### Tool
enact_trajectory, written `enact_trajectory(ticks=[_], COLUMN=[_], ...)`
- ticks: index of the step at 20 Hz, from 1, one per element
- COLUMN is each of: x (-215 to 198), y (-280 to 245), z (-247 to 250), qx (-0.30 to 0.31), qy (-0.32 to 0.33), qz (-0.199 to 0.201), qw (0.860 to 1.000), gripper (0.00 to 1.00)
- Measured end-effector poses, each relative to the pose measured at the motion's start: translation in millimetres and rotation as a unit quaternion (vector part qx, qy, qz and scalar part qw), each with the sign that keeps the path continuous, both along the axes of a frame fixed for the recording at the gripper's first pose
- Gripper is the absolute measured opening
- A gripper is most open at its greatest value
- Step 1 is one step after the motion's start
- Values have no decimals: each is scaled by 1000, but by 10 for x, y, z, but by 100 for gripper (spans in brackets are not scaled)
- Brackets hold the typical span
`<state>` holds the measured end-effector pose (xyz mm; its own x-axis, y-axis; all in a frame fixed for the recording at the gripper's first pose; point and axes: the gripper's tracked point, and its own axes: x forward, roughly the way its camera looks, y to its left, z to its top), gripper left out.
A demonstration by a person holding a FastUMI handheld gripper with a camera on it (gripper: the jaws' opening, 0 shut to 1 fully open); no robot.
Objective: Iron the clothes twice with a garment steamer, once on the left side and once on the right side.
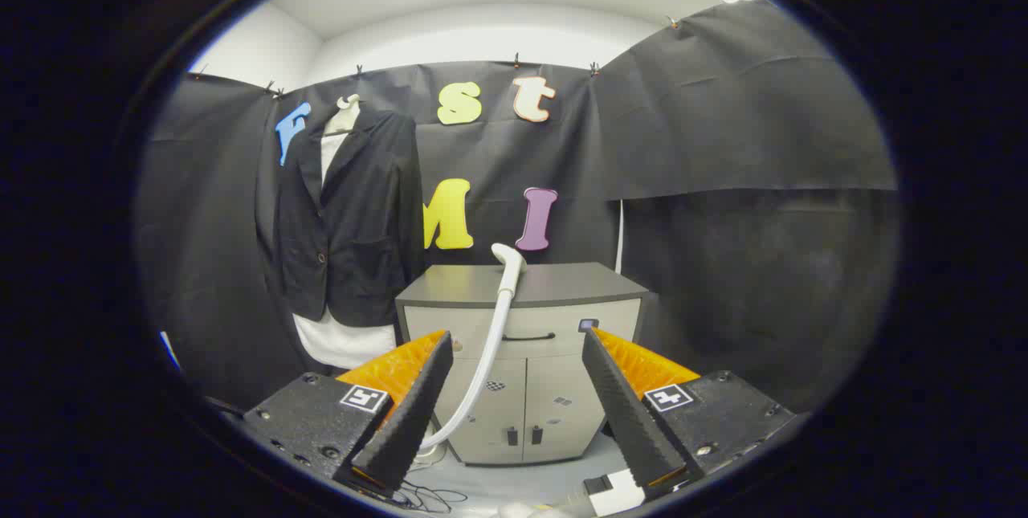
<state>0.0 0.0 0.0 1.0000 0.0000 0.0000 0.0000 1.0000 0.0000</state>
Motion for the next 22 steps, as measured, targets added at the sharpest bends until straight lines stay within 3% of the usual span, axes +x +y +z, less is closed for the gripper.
enact_trajectory(ticks=[14,22], x=[192,516], y=[229,286], z=[87,325], qx=[-1,-1], qy=[-1,-4], qz=[-9,-14], qw=[1000,1000], gripper=[100,100])
